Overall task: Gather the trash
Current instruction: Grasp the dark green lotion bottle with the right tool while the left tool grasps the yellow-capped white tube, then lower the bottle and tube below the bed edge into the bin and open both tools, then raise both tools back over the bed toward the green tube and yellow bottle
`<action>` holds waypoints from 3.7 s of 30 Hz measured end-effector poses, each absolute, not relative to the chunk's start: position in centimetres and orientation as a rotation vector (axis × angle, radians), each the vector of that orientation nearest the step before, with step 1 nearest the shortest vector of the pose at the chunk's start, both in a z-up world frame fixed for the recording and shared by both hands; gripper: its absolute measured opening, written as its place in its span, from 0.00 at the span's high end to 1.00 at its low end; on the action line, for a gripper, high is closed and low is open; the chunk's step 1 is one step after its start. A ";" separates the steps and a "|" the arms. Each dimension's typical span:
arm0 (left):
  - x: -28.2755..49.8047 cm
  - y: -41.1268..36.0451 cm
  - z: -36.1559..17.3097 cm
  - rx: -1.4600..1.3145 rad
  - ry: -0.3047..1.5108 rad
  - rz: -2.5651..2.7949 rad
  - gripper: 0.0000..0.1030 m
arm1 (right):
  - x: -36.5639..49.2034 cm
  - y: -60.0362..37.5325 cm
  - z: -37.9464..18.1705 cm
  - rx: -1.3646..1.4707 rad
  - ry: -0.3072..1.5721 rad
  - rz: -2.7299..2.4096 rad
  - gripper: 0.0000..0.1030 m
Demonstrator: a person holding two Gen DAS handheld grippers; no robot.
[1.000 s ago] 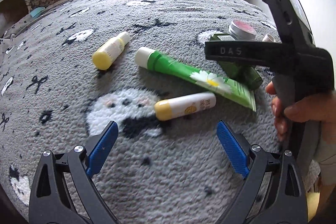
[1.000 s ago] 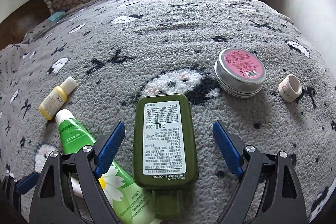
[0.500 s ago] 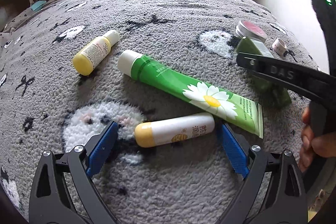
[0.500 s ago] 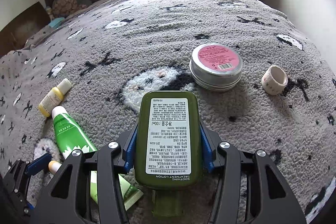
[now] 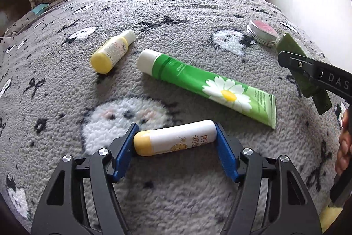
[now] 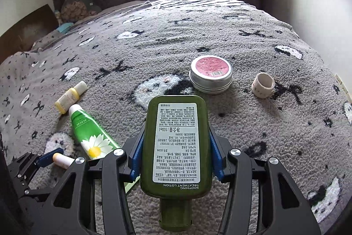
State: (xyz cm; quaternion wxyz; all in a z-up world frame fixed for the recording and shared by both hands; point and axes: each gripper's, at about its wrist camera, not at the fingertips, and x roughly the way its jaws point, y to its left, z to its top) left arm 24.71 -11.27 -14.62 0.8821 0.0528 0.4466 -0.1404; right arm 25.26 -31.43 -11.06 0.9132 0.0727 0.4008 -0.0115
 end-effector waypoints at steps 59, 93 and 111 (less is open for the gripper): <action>-4.0 -2.4 -26.8 0.120 1.153 -0.419 0.37 | -2.5 -19.1 -21.0 0.129 1.008 0.350 0.51; -3.3 -3.2 -32.7 0.096 1.325 -0.467 0.19 | -0.9 -19.4 -27.3 0.187 1.245 0.305 0.31; -3.1 -2.5 -25.6 0.151 1.168 -0.443 0.08 | -1.0 -23.5 -21.5 0.209 1.105 0.271 0.17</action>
